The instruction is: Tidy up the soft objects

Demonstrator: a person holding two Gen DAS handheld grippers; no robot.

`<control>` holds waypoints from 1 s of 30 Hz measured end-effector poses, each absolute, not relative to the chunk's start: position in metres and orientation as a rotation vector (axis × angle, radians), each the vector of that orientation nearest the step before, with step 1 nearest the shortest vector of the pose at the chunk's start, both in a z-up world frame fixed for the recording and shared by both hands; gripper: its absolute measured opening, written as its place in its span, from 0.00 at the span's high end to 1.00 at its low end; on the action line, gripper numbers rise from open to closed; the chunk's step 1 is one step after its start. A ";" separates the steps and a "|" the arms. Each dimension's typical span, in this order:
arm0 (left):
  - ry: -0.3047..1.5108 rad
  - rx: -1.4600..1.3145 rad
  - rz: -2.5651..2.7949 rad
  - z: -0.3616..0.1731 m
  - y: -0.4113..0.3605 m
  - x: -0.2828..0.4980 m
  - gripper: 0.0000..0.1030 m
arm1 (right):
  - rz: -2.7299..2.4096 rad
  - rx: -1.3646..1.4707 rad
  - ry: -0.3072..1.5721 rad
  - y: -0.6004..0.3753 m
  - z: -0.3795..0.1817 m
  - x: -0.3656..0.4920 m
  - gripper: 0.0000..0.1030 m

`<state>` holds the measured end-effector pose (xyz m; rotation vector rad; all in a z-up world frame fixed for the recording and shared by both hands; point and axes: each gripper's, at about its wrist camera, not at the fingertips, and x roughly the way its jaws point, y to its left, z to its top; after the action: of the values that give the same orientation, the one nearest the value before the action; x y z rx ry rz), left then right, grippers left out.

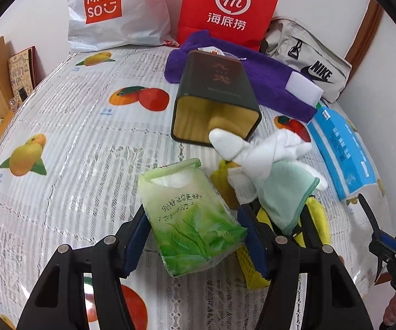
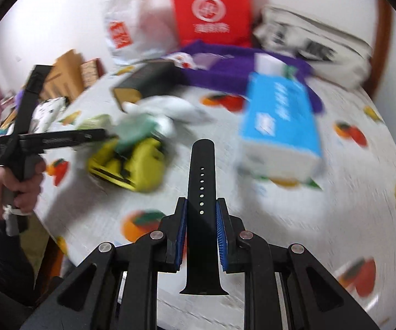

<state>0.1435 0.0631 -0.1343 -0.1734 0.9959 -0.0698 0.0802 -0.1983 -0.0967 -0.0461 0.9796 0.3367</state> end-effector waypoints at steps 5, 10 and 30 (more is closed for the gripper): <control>0.988 -0.155 -0.048 -0.138 0.060 0.140 0.40 | 0.256 -0.011 1.015 -0.226 -0.118 0.074 0.81; 0.996 -0.145 -0.030 -0.140 0.058 0.141 0.40 | 0.215 0.000 1.041 -0.235 -0.132 0.081 0.81; 0.917 -0.171 -0.058 -0.082 0.061 0.163 0.41 | 0.358 -0.013 0.954 -0.222 -0.079 0.086 0.81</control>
<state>0.1629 0.0609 -0.0815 -0.1712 0.9166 -0.0584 0.0862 -0.2217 -0.0785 -0.0133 0.9542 0.3577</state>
